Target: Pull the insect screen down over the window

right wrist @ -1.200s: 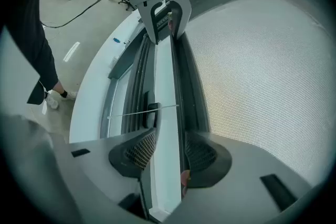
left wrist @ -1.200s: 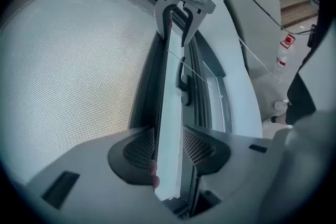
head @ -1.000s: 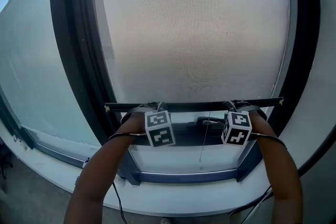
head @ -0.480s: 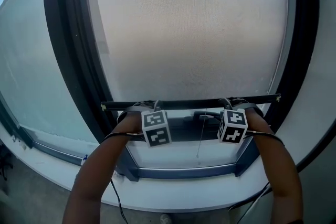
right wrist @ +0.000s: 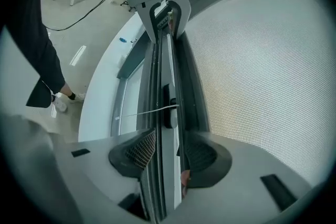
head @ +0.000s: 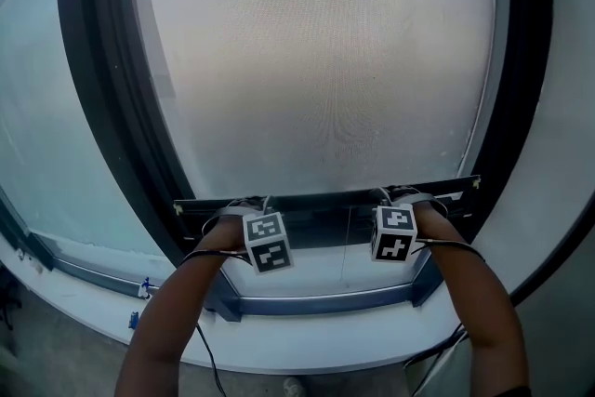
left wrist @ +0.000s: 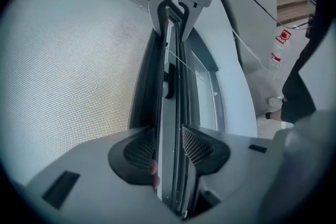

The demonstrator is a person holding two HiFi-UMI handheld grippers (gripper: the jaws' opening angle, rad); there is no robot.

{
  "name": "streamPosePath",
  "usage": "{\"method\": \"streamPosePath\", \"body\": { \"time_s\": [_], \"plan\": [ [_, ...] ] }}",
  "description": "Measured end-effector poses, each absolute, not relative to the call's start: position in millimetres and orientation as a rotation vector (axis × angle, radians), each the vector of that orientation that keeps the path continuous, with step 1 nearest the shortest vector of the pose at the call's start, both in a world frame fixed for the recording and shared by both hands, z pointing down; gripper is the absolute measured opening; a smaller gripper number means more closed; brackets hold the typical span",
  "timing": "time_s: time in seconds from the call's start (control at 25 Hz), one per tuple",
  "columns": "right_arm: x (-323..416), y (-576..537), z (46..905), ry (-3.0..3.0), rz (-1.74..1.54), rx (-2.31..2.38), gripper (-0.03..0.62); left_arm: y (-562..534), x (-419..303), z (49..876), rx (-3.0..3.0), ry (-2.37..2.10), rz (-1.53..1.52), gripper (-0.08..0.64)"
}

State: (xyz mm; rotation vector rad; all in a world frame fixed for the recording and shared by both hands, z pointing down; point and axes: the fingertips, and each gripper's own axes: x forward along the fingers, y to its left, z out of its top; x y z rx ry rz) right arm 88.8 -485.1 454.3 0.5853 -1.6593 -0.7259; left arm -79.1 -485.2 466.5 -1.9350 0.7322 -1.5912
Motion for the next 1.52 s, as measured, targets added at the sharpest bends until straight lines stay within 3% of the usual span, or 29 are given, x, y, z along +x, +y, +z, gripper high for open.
{"method": "streamPosePath", "body": {
  "time_s": [0.72, 1.52],
  "plan": [
    [90, -482, 527, -1.622, -0.670, 0.515, 0.172, -484, -76, 540, -1.997, 0.724, -1.592, 0.164],
    [91, -491, 538, -1.583, -0.675, 0.556, 0.172, -497, -75, 553, -1.854, 0.792, -1.578, 0.184]
  ]
}}
